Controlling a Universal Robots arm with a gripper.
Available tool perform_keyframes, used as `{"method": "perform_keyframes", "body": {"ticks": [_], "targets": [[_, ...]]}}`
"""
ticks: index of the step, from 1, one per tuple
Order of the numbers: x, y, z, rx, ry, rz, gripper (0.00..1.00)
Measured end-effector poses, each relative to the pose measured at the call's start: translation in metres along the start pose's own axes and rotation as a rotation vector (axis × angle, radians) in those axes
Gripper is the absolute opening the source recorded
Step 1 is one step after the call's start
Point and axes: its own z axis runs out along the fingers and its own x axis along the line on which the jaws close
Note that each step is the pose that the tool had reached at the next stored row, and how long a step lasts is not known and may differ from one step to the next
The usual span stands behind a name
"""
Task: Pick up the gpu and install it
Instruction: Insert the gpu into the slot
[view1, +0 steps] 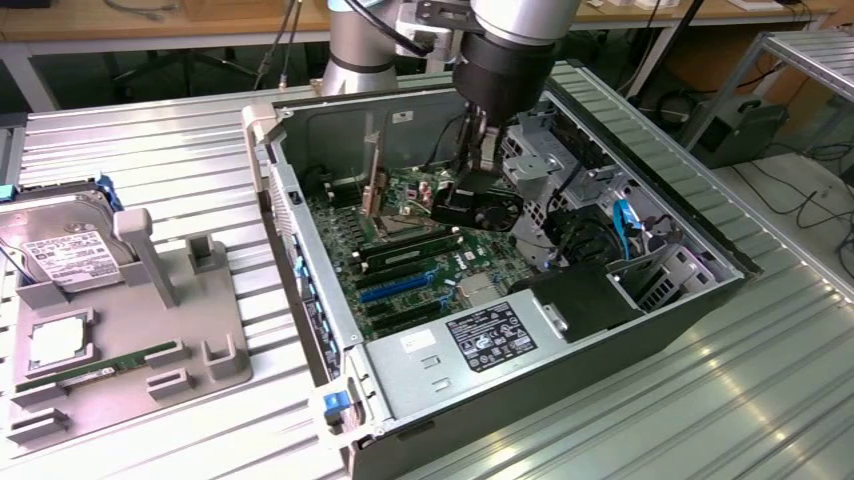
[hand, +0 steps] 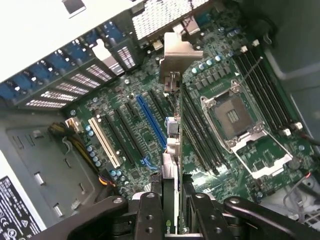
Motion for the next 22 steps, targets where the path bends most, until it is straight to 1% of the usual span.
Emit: {"method": "perform_keyframes", "body": {"ticks": [14,19,22], "targets": [[0.000,-0.0002,0.0047,0.0038,0.0094,-0.267,0.26],[0.000,-0.0004,0.0099,0.0053,0.0130,-0.366,0.26],[0.000,-0.0005,0.0156,0.0064,0.0158,-0.446,0.26]]}}
